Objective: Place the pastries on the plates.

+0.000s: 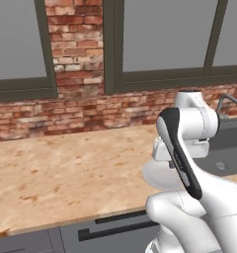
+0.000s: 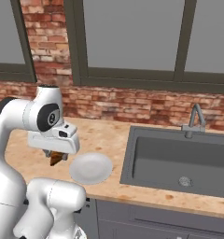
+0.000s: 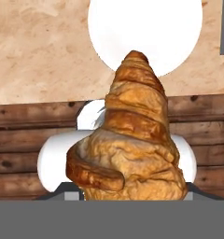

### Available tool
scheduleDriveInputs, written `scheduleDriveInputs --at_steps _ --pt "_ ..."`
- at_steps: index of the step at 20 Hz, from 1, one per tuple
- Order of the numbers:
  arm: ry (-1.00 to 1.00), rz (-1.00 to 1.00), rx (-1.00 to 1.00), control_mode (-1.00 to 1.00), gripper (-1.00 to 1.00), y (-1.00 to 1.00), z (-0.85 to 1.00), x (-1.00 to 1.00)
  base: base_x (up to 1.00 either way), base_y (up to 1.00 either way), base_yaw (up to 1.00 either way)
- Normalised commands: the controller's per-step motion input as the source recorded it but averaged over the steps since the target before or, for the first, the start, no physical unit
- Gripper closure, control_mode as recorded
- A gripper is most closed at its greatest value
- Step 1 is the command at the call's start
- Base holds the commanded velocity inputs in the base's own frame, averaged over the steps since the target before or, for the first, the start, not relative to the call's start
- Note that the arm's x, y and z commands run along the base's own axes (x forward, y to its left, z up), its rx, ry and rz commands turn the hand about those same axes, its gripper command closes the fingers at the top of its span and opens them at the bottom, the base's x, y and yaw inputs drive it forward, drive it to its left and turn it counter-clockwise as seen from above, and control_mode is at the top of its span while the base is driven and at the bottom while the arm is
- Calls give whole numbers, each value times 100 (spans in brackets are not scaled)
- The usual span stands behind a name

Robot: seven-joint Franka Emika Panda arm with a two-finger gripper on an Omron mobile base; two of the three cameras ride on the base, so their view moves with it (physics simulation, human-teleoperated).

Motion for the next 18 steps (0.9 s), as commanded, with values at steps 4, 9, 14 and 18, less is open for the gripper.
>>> scheduleDriveInputs --at_steps 4,9,14,18 --pt "0 -1 5 -100 100 -7 0 44 13 -1 0" --pt "0 0 6 -100 100 -21 -4 60 0 0 0" --pt "0 0 1 -100 100 -12 -22 42 0 0 0" --pt "0 0 -1 -100 100 0 -27 32 0 0 0"
